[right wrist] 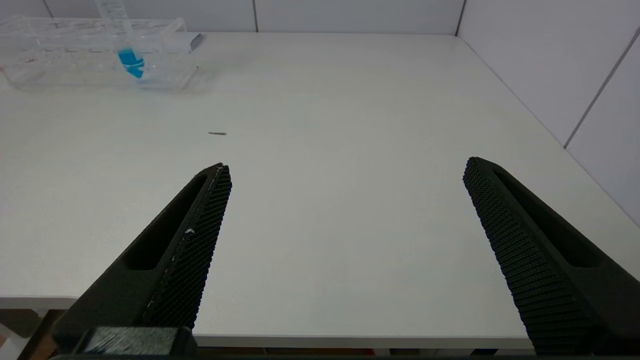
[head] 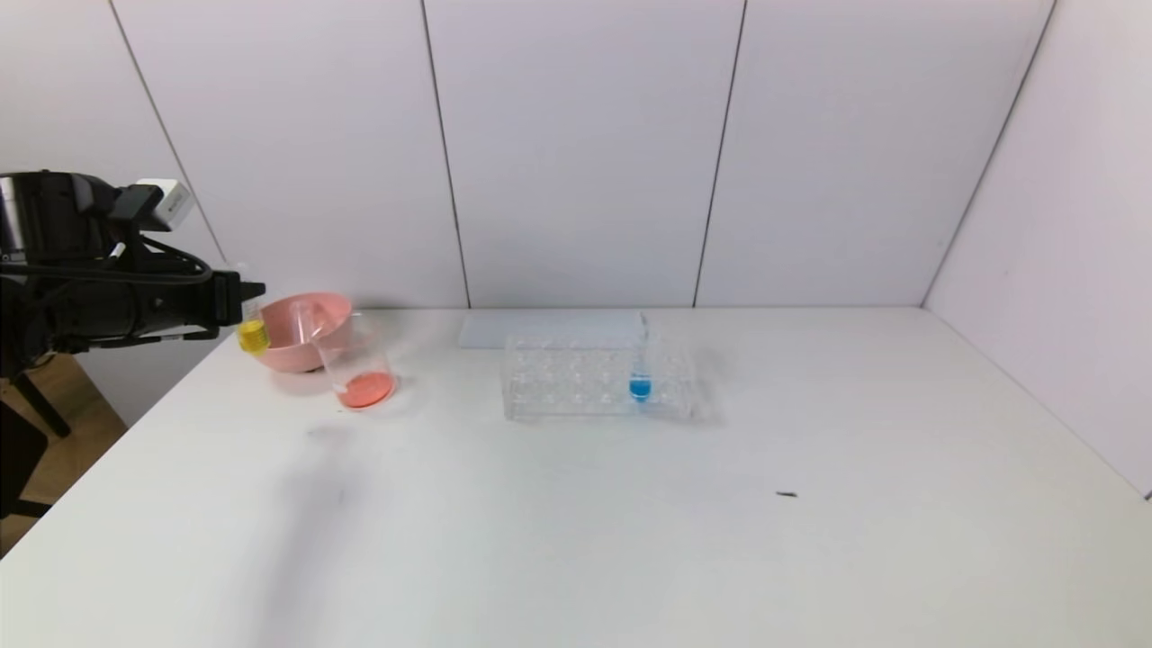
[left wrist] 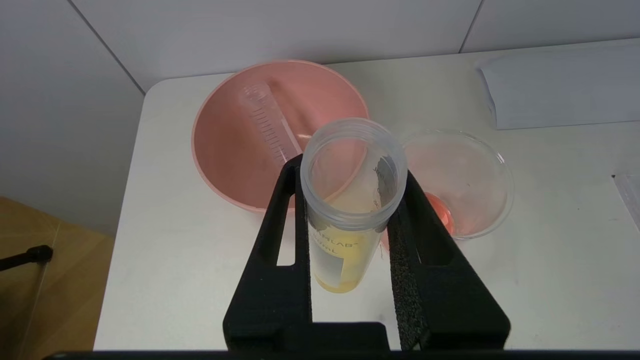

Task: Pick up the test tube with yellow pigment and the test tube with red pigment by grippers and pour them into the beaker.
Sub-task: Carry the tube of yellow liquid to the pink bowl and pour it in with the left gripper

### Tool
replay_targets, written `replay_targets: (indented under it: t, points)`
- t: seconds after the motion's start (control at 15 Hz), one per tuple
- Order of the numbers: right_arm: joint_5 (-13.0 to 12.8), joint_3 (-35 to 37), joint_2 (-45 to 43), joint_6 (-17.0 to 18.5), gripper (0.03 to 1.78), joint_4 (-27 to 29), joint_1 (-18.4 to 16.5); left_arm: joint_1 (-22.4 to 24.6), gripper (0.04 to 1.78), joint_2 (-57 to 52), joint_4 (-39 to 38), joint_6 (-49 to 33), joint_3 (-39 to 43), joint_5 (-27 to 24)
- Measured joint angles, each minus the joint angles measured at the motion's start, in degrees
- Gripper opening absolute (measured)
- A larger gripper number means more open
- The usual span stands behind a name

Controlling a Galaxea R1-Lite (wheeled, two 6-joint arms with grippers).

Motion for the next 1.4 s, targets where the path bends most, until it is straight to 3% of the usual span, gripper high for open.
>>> replay_targets:
  t: [0.73, 1.4]
  points:
    - [0.00, 0.00, 0.00, 0.00, 1.70, 0.00, 0.00, 1.68, 0.46, 1.93, 1.49, 3.17, -3.36, -2.12]
    - [0.00, 0.00, 0.00, 0.00, 1.70, -0.02, 0.00, 1.71, 0.46, 3.85, 8.90, 7.06, -8.19, -5.35]
